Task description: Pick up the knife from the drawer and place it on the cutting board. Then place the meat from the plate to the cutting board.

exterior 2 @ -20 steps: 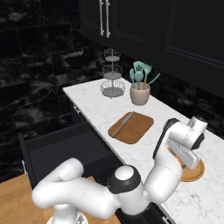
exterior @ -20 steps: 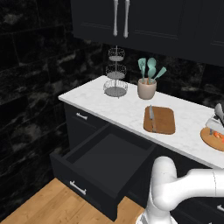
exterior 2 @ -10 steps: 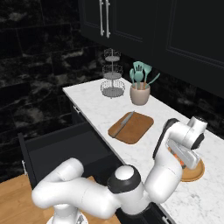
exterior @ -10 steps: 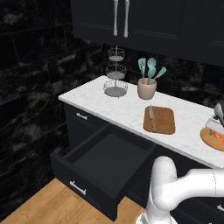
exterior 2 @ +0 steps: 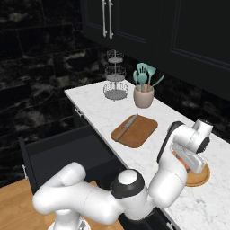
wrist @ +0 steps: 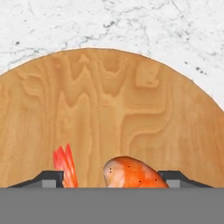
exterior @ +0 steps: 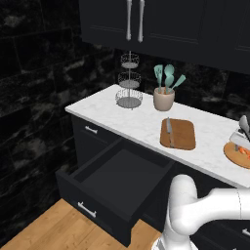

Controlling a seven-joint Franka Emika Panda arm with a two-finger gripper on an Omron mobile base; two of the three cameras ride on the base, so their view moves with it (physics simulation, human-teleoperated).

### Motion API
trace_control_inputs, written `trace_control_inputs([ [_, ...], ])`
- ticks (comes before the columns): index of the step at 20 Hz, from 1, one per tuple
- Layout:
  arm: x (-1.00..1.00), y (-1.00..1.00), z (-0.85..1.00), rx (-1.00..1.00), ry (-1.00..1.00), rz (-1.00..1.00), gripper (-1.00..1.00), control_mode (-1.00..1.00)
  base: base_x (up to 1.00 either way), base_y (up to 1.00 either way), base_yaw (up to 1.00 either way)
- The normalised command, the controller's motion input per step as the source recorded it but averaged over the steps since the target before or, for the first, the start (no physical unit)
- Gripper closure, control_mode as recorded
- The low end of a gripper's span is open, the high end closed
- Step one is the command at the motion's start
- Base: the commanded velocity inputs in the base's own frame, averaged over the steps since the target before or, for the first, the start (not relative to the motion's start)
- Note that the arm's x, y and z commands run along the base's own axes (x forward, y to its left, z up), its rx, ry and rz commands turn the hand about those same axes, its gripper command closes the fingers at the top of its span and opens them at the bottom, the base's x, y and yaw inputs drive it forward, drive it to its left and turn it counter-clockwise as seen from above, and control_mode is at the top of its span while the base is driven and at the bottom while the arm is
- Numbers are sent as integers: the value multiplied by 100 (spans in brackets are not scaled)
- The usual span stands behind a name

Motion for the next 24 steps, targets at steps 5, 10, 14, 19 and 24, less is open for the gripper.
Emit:
trace_control_inputs([
  [5, 0, 0, 0, 0, 0, -2, 100, -100, 0, 0, 0],
  [10, 0, 1, 13, -2, 1, -7, 100, -100, 0, 0, 0],
  [14, 0, 15, 49, -11, 4, -7, 100, -100, 0, 0, 0],
  [19, 0, 22, 43, -16, 12, -7, 100, -100, 0, 0, 0],
  [24, 0, 27, 34, -15, 7, -5, 100, -100, 0, 0, 0],
])
